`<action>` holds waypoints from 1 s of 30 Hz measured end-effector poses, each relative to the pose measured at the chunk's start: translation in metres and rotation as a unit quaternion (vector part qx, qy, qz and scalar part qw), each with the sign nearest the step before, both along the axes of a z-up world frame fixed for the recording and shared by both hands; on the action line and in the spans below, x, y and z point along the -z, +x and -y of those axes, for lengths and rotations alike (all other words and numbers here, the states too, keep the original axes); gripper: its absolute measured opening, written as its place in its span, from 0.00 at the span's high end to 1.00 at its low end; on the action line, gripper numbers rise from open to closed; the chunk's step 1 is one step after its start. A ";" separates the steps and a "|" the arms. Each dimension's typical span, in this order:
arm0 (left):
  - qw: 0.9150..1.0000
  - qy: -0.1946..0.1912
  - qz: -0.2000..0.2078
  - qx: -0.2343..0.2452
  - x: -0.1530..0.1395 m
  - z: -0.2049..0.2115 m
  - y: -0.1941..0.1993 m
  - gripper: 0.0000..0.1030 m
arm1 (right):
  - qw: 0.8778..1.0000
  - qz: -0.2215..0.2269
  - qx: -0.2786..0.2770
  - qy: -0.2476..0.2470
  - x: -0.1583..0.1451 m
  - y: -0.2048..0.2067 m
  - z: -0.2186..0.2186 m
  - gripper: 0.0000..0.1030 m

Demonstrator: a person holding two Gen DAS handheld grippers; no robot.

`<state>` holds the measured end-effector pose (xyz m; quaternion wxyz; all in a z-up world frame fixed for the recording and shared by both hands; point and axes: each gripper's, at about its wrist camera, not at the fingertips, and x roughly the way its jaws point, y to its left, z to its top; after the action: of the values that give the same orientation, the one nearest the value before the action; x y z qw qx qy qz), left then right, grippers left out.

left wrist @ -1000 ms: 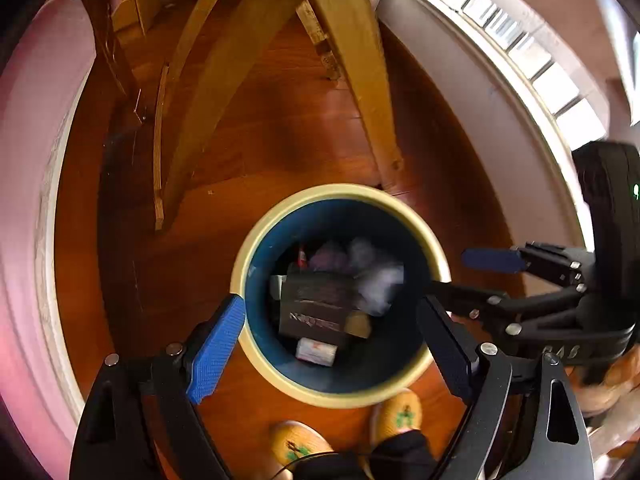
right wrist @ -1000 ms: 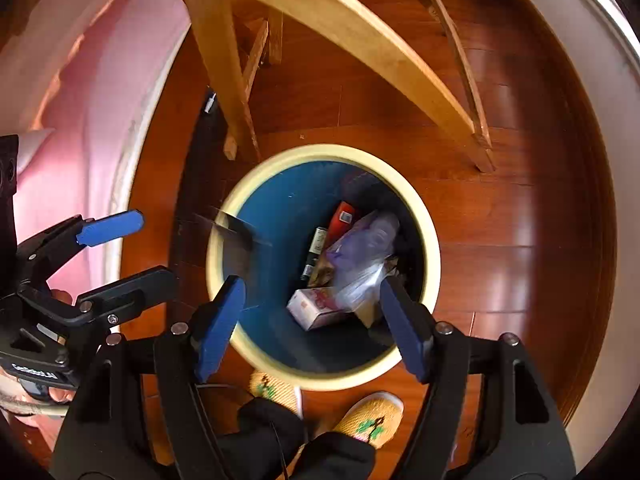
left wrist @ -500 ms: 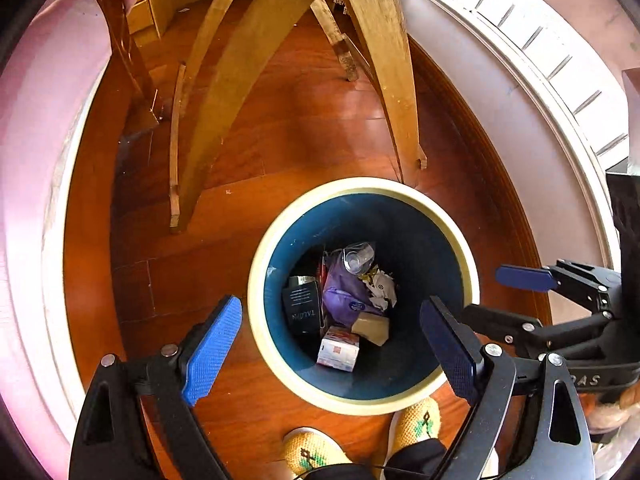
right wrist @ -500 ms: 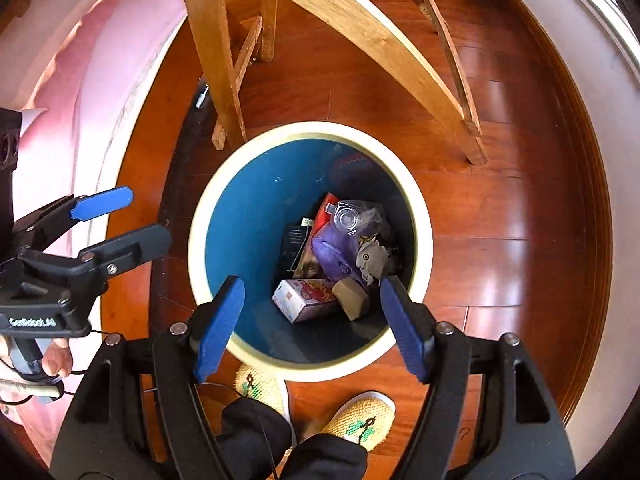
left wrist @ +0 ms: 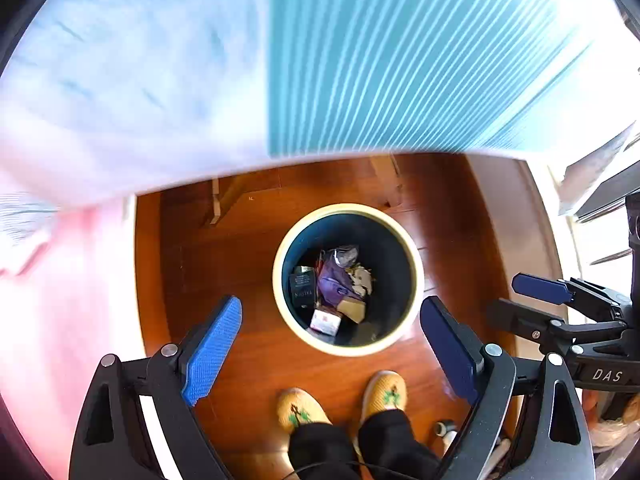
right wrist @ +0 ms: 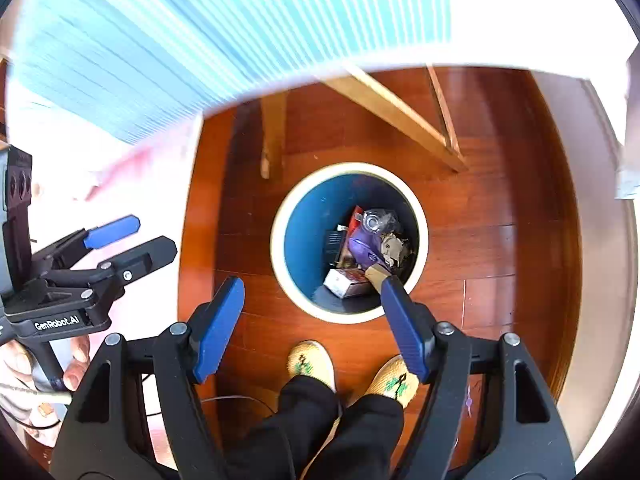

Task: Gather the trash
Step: 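Raise both tools back toward the red box and green ribbon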

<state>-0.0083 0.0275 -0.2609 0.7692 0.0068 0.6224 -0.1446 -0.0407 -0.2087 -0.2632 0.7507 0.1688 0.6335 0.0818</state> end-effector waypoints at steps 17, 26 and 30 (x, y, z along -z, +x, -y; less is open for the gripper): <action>0.994 -0.040 0.106 0.004 -0.261 -0.023 -0.029 0.11 | 0.994 0.104 0.033 0.020 -0.248 -0.010 -0.017 0.33; 0.983 -0.065 0.170 0.005 -0.364 -0.041 -0.017 0.11 | 0.984 0.174 0.045 0.002 -0.338 -0.007 -0.025 0.33; 0.980 -0.070 0.188 0.005 -0.388 -0.048 -0.010 0.11 | 0.978 0.205 0.045 -0.015 -0.370 -0.006 -0.032 0.33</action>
<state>-0.0186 0.0752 0.1274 0.8704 -0.0172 0.4548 -0.1878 -0.0470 -0.1771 0.1066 0.8699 0.1655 0.4592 0.0713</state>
